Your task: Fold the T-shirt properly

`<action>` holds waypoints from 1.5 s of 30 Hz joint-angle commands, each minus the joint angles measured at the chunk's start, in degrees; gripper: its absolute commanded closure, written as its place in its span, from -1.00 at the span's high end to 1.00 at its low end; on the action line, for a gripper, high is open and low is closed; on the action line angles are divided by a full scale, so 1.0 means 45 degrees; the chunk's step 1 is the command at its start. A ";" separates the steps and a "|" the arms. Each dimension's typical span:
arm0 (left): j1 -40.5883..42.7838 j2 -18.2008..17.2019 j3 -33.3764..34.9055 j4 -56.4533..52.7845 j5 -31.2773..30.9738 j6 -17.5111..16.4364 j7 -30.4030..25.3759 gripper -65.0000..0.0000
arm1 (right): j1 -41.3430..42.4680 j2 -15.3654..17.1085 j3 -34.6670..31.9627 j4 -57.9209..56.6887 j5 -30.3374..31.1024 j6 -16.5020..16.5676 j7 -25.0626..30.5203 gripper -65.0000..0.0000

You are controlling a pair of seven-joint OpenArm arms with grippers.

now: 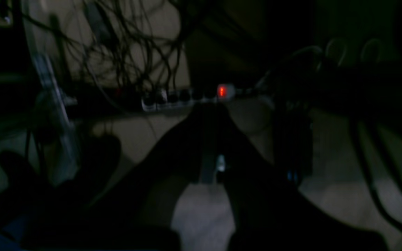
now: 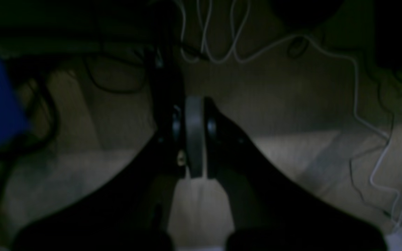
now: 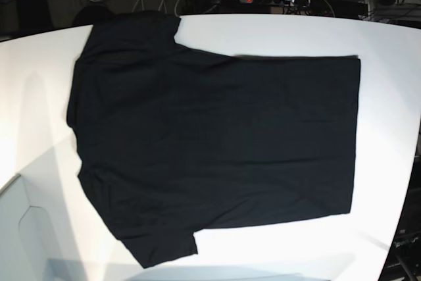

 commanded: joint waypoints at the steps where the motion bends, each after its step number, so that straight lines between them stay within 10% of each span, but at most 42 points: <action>1: 0.0542 -0.0205 -0.0012 0.0568 0.0046 -0.0017 -0.0171 -1.00 | -0.0512 -0.0015 0.0023 0.0516 0.0002 -0.0076 0.0130 -1.00; 21: 0.3453 -0.1553 -0.0032 0.8284 0.0046 -0.0017 -0.0034 -1.00 | -0.4204 -0.0073 0.1801 1.0401 0.0002 0.0002 0.0052 -1.00; 29: 0.2945 -0.1553 -0.0051 0.9242 0.0066 -0.0017 -0.0015 -1.00 | -0.3110 -0.0015 0.1781 1.3038 0.0002 0.0081 -0.2703 -1.00; 36: 0.1968 -0.1553 -0.0051 1.0043 -0.0716 -0.0056 0.0806 -1.00 | -0.1059 -0.0093 0.1820 1.3273 0.0002 0.3538 -0.4813 -1.00; 45: 0.1167 -0.1553 -0.1809 1.0844 -0.3627 -0.0153 0.2525 -1.00 | 0.1168 -0.0132 0.3090 1.3390 0.0002 0.5980 -0.6923 -1.00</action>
